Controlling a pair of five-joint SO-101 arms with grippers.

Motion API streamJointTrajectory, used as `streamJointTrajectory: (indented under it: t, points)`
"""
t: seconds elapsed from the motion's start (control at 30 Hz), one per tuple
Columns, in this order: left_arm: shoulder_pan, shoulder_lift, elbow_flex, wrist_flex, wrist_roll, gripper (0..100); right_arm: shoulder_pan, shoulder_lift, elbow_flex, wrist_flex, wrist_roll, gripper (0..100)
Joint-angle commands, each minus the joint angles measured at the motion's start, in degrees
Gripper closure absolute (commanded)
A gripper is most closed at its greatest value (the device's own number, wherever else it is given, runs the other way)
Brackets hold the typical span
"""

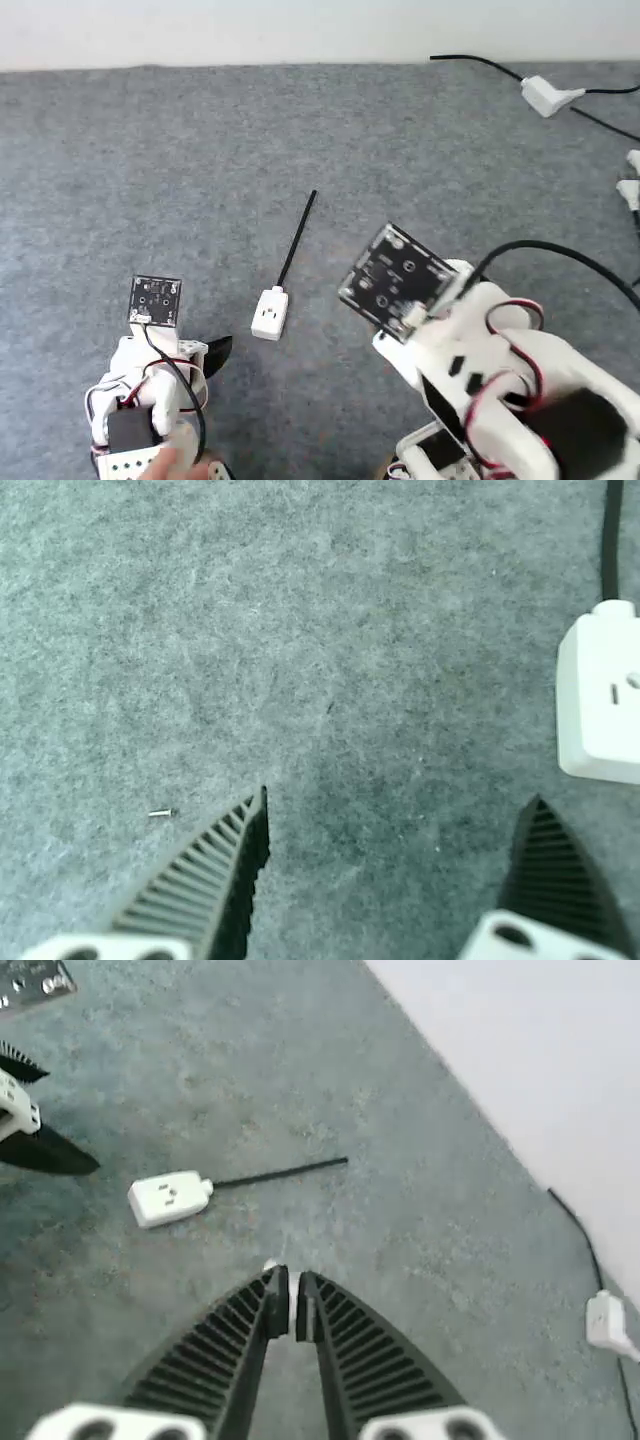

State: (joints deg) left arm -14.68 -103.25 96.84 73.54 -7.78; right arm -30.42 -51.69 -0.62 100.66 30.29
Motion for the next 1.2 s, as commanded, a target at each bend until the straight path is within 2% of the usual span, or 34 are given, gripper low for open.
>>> streamJointTrajectory:
  t: [0.0,0.33,0.53,0.93,1.17]
  points:
    - [0.4,-1.0,-0.4,-1.2,0.1,63,0.7,0.1,1.4,0.6,0.7,99.1]
    - [0.4,-1.0,-0.4,-1.2,0.1,63,0.7,-2.4,1.1,2.2,0.5,99.1]
    - [0.4,-1.0,-0.4,-1.2,0.1,63,0.7,-3.4,11.3,1.2,0.9,99.0]
    - [0.4,-1.0,-0.4,-1.2,0.1,63,0.9,-3.4,44.3,-21.2,0.5,98.9]
    - [0.4,-1.0,-0.4,-1.2,0.1,63,1.0,-3.4,55.7,-28.4,-0.9,98.9]
